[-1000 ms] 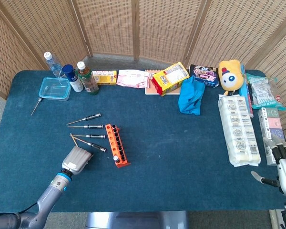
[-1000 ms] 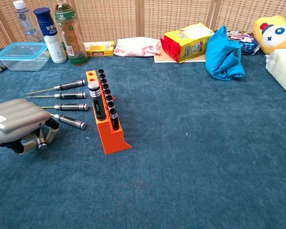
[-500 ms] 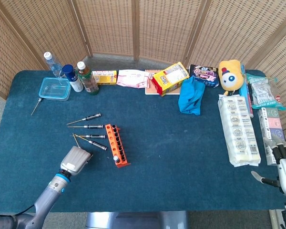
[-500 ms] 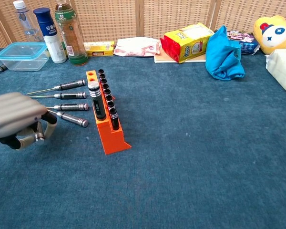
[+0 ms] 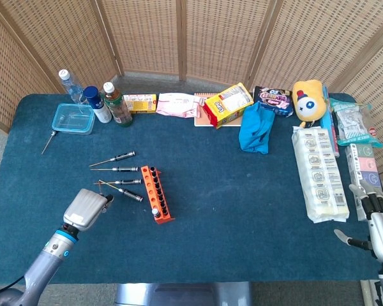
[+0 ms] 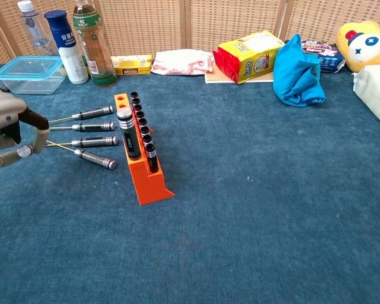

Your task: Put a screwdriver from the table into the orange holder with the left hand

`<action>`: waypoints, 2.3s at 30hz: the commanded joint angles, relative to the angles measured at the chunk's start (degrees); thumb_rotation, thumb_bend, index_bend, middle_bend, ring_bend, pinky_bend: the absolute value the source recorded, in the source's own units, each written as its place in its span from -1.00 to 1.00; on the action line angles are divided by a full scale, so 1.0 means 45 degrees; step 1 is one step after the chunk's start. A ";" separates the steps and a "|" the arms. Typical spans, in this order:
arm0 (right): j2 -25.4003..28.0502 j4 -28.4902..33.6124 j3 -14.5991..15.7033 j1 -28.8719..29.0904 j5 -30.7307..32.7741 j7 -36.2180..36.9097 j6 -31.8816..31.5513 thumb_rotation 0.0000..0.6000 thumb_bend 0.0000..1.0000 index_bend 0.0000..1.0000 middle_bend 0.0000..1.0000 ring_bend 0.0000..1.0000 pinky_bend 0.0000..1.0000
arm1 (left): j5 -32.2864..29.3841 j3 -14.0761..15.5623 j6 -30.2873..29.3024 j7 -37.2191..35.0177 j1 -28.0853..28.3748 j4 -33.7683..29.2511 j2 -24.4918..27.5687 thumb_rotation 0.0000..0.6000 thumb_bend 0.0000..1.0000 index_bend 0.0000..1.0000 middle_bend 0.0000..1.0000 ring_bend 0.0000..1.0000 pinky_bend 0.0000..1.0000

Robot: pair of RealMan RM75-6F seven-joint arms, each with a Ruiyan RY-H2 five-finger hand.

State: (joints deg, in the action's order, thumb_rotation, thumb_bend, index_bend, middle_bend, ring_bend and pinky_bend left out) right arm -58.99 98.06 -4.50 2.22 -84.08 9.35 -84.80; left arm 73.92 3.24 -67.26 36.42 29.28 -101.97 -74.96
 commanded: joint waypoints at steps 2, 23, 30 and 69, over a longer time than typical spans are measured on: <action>-0.0016 -0.0002 0.0002 0.0003 0.0012 -0.0030 0.0006 1.00 -0.81 -0.75 -0.91 -0.89 -0.99 | 0.0329 -0.0138 -0.0109 -0.0657 -0.0106 -0.0315 0.0461 1.00 -0.14 0.18 1.00 1.00 0.94; -0.0097 0.0011 0.0043 0.0053 0.0001 -0.0233 0.0096 1.00 -0.81 -0.75 -0.91 -0.89 -0.99 | 0.1278 -0.0867 -0.0566 -0.3158 -0.0465 -0.2653 0.2979 1.00 -0.14 0.18 1.00 1.00 0.94; -0.0105 0.0029 0.0052 0.0062 0.0017 -0.0290 0.0119 1.00 -0.81 -0.75 -0.91 -0.89 -0.99 | 0.0897 -0.1317 0.0404 -0.5510 -0.0147 -0.3520 0.3793 1.00 -0.14 0.18 1.00 1.00 0.94; -0.0070 -0.0033 0.0010 0.0068 0.0105 -0.0140 0.0131 1.00 -0.81 -0.75 -0.91 -0.89 -0.99 | -0.0744 -0.3637 0.5428 -1.4568 0.1706 -0.5420 0.7136 1.00 -0.14 0.18 1.00 1.00 0.94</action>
State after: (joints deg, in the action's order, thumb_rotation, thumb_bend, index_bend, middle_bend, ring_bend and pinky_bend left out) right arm -59.31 97.93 -4.44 2.53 -83.63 8.69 -84.21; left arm 70.31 -12.67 -44.10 -27.20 36.67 -126.47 -42.94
